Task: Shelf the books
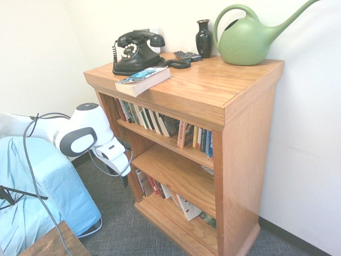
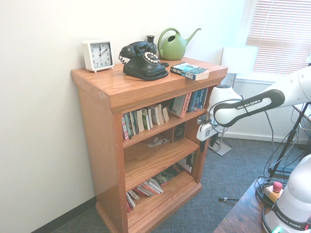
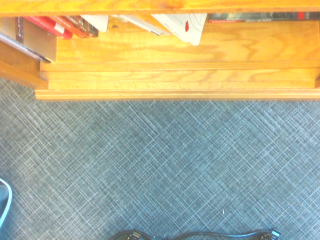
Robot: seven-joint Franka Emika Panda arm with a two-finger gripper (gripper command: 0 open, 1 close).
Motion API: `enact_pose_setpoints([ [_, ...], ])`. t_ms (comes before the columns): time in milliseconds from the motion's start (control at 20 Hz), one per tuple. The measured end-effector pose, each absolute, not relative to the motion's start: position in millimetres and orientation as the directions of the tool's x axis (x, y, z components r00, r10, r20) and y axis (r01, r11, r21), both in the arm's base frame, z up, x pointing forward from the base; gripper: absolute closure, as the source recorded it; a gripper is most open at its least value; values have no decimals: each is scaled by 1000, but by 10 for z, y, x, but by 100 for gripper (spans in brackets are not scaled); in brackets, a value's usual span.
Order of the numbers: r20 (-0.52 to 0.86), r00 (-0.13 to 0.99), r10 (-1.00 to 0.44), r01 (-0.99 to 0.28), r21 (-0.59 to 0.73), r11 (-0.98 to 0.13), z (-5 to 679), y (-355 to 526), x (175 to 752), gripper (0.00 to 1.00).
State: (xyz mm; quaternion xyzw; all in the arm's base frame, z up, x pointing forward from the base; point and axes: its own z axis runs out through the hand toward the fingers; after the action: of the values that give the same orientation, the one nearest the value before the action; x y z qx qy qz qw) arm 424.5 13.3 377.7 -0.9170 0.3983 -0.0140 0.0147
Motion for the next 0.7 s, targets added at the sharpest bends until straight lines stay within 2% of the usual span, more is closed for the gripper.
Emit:
enact_pose_setpoints([
  [300, 85, 642, -762, -765, 0, -644, 3751, -10, 4192, 0],
  [450, 207, 595, -777, -797, 30, -603, 3986, -47, 4082, 0],
  [700, 426, 529, -734, -836, 112, -538, 4815, 98, 3672, 0],
])
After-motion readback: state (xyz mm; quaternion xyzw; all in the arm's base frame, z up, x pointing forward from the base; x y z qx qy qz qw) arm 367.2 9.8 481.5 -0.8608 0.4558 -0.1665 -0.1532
